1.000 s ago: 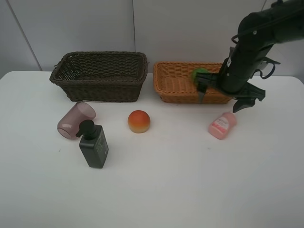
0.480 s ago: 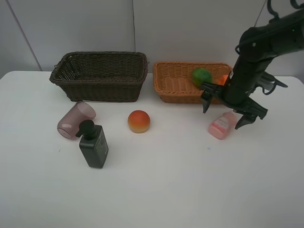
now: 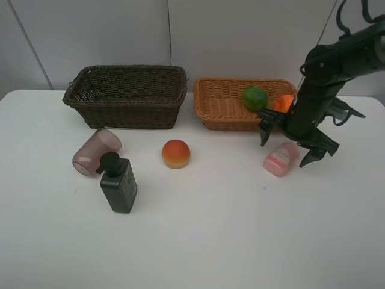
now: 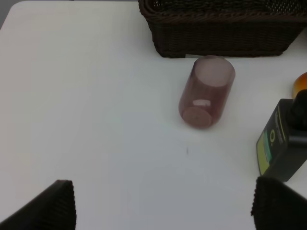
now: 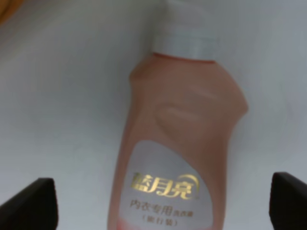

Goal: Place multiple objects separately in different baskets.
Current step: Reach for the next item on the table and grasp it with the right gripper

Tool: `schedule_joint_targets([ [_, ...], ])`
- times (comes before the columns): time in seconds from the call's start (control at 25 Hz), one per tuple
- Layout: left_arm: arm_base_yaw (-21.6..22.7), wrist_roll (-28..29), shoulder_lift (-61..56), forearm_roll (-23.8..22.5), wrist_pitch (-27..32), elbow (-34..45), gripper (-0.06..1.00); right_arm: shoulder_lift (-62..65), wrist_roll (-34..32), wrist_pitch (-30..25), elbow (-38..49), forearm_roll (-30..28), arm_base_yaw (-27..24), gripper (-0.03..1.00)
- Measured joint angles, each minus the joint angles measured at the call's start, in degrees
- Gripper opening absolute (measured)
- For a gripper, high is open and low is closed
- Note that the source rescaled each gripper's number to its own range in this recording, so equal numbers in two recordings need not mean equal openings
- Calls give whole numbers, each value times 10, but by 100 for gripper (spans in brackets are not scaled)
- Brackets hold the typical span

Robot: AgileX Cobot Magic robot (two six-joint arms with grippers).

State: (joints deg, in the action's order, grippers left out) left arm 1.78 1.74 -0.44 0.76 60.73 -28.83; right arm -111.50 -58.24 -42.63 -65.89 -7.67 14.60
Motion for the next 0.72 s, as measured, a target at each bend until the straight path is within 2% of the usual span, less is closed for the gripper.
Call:
schedule_joint_targets([
  [0.24, 0, 0, 0, 0, 0, 0, 91, -12, 0, 16, 0, -1, -6, 91],
  [0.72, 0, 0, 0, 0, 0, 0, 91, -35, 17, 11, 0, -1, -18, 91],
])
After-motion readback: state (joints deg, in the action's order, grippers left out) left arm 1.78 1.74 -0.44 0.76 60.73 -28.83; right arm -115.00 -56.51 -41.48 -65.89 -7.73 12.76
